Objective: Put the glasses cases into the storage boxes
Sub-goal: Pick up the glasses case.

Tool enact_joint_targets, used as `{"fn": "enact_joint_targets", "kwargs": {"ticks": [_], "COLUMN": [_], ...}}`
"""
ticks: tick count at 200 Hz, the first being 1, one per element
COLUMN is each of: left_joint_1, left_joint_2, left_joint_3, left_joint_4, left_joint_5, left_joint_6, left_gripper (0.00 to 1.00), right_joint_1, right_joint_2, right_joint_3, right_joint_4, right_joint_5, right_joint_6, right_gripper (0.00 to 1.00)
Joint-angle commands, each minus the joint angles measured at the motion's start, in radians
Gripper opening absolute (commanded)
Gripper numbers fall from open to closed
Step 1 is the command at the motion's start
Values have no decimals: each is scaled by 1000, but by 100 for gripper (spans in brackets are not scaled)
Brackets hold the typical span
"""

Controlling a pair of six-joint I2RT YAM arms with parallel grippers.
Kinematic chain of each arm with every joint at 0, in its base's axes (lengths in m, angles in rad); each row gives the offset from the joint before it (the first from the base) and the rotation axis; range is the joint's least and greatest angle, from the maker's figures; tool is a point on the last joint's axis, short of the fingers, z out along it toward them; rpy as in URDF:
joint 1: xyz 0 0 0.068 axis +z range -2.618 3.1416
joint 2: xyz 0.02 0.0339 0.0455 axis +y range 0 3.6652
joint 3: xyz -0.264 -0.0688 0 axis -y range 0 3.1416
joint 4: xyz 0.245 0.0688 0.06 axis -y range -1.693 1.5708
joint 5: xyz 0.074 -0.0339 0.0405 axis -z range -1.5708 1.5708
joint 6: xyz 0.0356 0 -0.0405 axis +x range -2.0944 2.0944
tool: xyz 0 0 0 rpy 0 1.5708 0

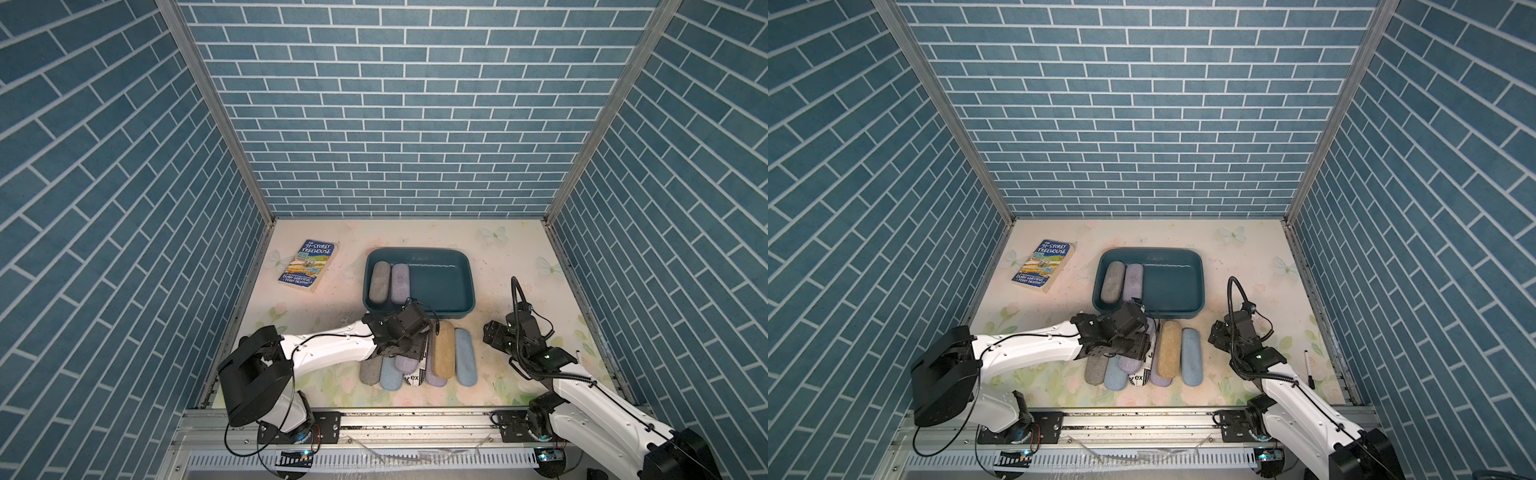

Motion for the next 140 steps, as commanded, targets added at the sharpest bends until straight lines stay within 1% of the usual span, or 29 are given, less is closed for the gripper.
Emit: {"fn": "enact_joint_targets", "kwargs": {"ticks": [1, 27, 43, 74, 107, 140], "left_joint_1": [-3, -3, -3, 47, 120, 191], "left_joint_2": [-49, -82, -91, -80, 12, 153], "left_joint_3": [67, 134, 180, 258, 358, 434], "left_joint_4": [-77, -135, -167, -167, -147, -91], "left_joint_5": [-19, 0, -9, -26, -64, -81], "left_joint_6": [82, 154, 179, 189, 184, 150], "left_gripper": [66, 66, 66, 66, 65, 66], "right_joint_1": [1, 2, 2, 2, 1, 2], "right_joint_2": [3, 2, 5, 7, 20, 16], "right_joint_3": [-19, -26, -26, -24, -12, -6], "right_joint_4": [-1, 6, 7, 14, 12, 6], "right_joint_5": [17, 16, 16, 16, 16, 17], "right_joint_6": [31, 32, 32, 32, 27, 27], "right_gripper": [82, 81, 82, 81, 82, 82]}}
